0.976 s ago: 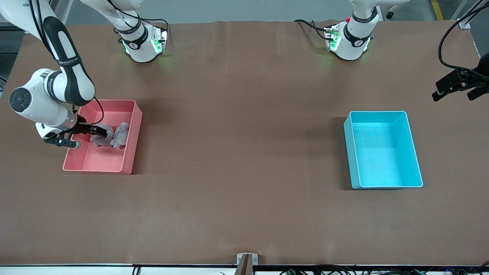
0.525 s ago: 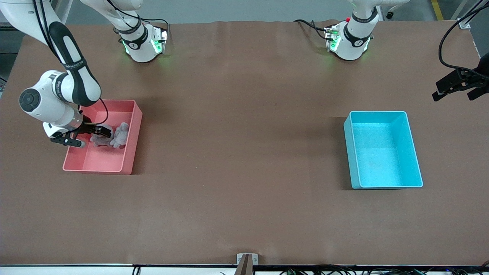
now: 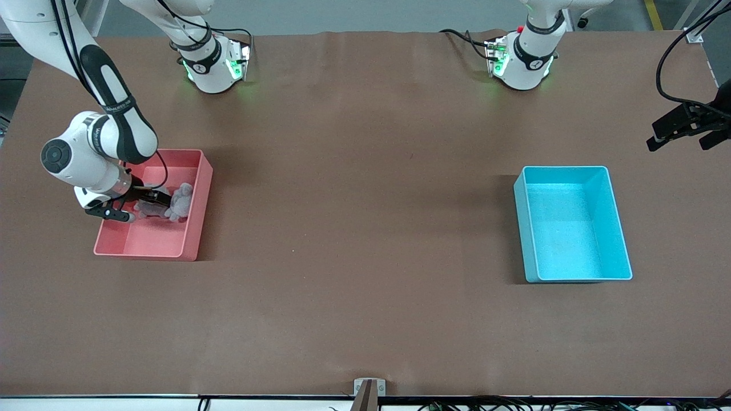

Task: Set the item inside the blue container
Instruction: 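Close the right gripper on one grey plush toy and lift it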

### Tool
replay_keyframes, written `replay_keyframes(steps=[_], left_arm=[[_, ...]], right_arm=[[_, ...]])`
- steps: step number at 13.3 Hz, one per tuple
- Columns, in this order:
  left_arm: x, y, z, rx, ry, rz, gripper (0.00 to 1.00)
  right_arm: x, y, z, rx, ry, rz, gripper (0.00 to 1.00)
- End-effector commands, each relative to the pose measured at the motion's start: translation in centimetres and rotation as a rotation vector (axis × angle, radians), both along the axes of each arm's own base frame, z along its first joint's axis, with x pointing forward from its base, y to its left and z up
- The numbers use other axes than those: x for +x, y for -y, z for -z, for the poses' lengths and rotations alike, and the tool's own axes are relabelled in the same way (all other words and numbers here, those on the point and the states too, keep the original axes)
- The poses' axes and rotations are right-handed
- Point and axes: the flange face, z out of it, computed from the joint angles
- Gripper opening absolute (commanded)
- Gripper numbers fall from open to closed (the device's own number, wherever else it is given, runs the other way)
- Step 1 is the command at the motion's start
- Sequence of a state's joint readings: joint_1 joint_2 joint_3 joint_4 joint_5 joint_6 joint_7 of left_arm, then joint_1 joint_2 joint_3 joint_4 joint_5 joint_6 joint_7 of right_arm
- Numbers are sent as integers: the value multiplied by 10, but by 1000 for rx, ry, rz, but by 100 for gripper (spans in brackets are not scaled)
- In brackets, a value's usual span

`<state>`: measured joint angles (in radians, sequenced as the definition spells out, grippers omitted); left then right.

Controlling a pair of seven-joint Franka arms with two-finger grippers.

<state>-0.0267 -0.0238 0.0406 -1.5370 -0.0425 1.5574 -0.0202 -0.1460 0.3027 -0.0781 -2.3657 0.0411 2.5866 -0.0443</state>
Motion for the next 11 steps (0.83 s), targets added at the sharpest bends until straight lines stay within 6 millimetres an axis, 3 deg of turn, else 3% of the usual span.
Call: replay_keyframes(steps=[1, 9, 11], left_arm=[[-3, -1, -6, -8, 14, -2, 100], [-3, -1, -6, -8, 14, -2, 100], [-3, -1, -6, -8, 14, -2, 100]], right_arm=[[-4, -1, 10, 8, 1, 22, 100], [-17, -4, 21, 17, -40, 25, 100], [-17, -4, 20, 17, -40, 24, 94]])
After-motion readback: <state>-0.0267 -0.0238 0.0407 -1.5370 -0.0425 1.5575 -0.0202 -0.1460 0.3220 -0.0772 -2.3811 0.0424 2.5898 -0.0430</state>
